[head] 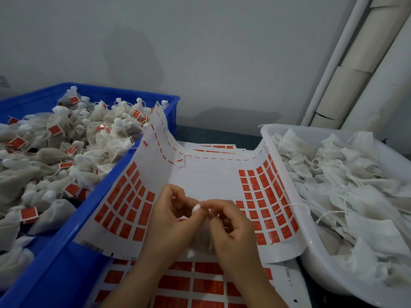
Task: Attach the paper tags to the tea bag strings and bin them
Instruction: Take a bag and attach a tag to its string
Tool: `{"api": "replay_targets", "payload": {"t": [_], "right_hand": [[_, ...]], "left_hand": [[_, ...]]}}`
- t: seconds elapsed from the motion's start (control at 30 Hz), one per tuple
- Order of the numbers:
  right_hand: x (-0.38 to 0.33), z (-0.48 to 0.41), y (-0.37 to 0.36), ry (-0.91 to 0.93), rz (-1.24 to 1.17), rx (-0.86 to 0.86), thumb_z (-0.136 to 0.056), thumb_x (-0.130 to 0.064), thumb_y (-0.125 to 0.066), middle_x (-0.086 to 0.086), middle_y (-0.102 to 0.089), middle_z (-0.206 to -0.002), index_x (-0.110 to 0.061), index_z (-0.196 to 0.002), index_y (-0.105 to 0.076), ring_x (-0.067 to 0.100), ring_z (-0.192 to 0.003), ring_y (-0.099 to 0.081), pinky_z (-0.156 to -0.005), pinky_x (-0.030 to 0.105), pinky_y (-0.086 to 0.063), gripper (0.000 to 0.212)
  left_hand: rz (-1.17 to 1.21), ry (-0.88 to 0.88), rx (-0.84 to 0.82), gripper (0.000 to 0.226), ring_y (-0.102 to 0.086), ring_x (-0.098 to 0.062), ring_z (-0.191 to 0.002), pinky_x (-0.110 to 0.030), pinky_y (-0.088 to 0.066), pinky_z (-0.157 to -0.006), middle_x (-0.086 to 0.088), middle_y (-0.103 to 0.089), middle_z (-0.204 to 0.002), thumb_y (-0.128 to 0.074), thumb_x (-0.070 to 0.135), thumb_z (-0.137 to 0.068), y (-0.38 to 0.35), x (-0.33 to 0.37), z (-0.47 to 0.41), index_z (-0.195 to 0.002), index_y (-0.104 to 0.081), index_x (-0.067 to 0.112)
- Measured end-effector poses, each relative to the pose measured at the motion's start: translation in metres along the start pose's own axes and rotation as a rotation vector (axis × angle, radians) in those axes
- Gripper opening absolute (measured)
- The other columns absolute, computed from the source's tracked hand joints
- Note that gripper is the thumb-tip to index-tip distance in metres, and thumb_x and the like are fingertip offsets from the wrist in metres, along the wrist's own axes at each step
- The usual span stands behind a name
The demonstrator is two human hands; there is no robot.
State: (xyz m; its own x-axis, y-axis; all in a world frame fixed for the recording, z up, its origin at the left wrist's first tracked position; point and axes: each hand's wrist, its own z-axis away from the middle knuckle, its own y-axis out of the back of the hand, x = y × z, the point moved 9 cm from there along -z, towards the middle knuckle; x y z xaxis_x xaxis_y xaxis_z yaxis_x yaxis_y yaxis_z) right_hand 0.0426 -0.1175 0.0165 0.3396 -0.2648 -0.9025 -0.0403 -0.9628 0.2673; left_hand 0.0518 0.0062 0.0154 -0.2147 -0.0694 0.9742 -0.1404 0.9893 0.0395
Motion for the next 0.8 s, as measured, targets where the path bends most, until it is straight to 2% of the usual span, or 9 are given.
{"api": "replay_targets", "payload": {"t": [0.13, 0.23, 0.3, 0.5, 0.63, 0.7, 0.8], "right_hand": [[0.004, 0.000, 0.003, -0.021, -0.009, 0.042, -0.090, -0.012, -0.056, -0.030, -0.060, -0.094, -0.047, -0.094, -0.054, -0.011, -0.097, -0.054, -0.074, 0.006, -0.047, 0.035], [0.003, 0.001, 0.010, 0.001, -0.044, 0.105, -0.088, -0.007, -0.058, -0.018, -0.060, -0.082, -0.042, -0.102, -0.052, 0.003, -0.078, -0.059, -0.063, 0.010, -0.049, 0.038], [0.001, 0.002, 0.013, 0.024, -0.066, 0.146, -0.087, -0.004, -0.059, -0.014, -0.057, -0.084, -0.036, -0.105, -0.049, 0.007, -0.072, -0.058, -0.058, 0.012, -0.048, 0.038], [-0.002, 0.004, 0.012, 0.076, 0.003, 0.169, -0.086, -0.009, -0.061, -0.016, -0.056, -0.082, -0.034, -0.096, -0.048, 0.006, -0.076, -0.058, -0.060, 0.011, -0.049, 0.030], [-0.007, 0.003, 0.013, 0.132, 0.124, 0.204, -0.082, -0.028, -0.060, -0.018, -0.057, -0.082, -0.037, -0.088, -0.047, 0.004, -0.072, -0.058, -0.056, 0.012, -0.051, 0.016], [-0.010, 0.002, 0.012, 0.167, 0.201, 0.214, -0.081, -0.034, -0.056, -0.020, -0.054, -0.071, -0.040, -0.085, -0.045, 0.002, -0.074, -0.058, -0.056, 0.010, -0.049, 0.014], [-0.013, 0.002, 0.008, 0.189, 0.250, 0.196, -0.081, -0.036, -0.053, -0.027, -0.049, -0.073, -0.044, -0.085, -0.041, -0.001, -0.077, -0.058, -0.057, 0.007, -0.049, 0.015]], "left_hand": [[-0.132, -0.127, -0.027, 0.020, -0.062, -0.013, -0.070, -0.019, -0.053, -0.061, 0.002, -0.063, -0.072, -0.067, -0.003, -0.077, -0.005, 0.011, 0.002, -0.074, -0.056, 0.014], [-0.216, -0.172, -0.065, 0.026, -0.064, -0.007, -0.076, -0.017, -0.053, -0.068, 0.012, -0.068, -0.076, -0.065, -0.002, -0.080, -0.009, 0.015, 0.002, -0.078, -0.066, 0.025], [-0.240, -0.169, -0.049, 0.030, -0.064, -0.004, -0.079, -0.016, -0.053, -0.070, 0.014, -0.070, -0.077, -0.067, 0.002, -0.080, -0.006, 0.014, 0.003, -0.081, -0.068, 0.032], [-0.353, -0.211, -0.010, 0.019, -0.062, 0.001, -0.081, -0.012, -0.051, -0.069, 0.014, -0.067, -0.080, -0.067, 0.008, -0.082, -0.006, 0.016, 0.007, -0.086, -0.068, 0.026], [-0.392, -0.234, -0.003, 0.021, -0.058, 0.000, -0.083, -0.015, -0.053, -0.069, 0.013, -0.059, -0.084, -0.059, 0.007, -0.087, -0.012, 0.021, 0.009, -0.080, -0.059, 0.026], [-0.372, -0.190, 0.006, 0.021, -0.055, 0.000, -0.085, -0.012, -0.051, -0.071, 0.012, -0.055, -0.087, -0.056, 0.007, -0.089, -0.013, 0.019, 0.009, -0.076, -0.057, 0.025], [-0.198, 0.038, -0.064, 0.018, -0.059, 0.001, -0.076, -0.008, -0.047, -0.062, 0.003, -0.059, -0.084, -0.052, 0.013, -0.091, -0.013, -0.001, 0.005, -0.077, -0.063, 0.014]]}}
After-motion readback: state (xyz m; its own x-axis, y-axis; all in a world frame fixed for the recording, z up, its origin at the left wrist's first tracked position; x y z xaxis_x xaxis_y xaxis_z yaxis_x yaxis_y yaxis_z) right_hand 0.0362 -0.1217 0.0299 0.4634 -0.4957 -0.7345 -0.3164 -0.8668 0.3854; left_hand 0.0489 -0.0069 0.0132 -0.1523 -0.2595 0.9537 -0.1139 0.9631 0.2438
